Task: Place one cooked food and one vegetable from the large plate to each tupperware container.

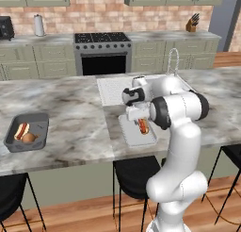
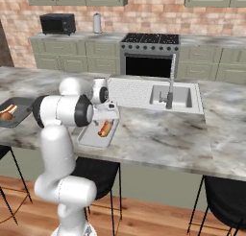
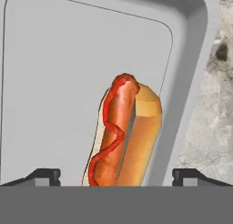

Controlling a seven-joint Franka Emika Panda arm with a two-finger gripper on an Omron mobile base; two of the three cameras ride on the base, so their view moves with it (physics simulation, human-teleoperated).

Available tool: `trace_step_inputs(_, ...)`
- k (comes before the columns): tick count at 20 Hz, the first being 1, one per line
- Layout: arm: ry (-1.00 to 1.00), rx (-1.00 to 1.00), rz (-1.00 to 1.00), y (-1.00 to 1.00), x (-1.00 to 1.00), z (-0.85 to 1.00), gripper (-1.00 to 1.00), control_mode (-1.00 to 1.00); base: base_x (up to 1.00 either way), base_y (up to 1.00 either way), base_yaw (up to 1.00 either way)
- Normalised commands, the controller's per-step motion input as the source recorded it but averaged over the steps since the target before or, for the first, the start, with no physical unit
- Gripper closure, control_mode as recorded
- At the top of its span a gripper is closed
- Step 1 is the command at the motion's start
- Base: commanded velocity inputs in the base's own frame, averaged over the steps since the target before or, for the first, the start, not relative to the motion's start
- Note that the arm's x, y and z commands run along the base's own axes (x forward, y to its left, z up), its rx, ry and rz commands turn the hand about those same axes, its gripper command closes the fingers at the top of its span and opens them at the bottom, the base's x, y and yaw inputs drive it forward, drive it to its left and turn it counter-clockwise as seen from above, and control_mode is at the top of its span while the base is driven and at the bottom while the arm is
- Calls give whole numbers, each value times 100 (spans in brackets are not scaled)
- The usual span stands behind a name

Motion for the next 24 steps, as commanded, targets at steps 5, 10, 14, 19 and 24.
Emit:
trace_step_inputs(5,-2,10,-6,0,-29,94,-100,-100,0,0,0)
trace_step_inputs(10,-2,22,-11,0,-89,74,-100,-100,0,0,0)
trace_step_inputs(14,-19,4,0,0,-100,69,-100,-100,0,0,0)
trace_step_inputs(19,-24,-6,0,6,-100,52,-100,-100,0,0,0)
trace_step_inputs(24,-5,-4,0,0,-75,2,-100,-100,0,0,0)
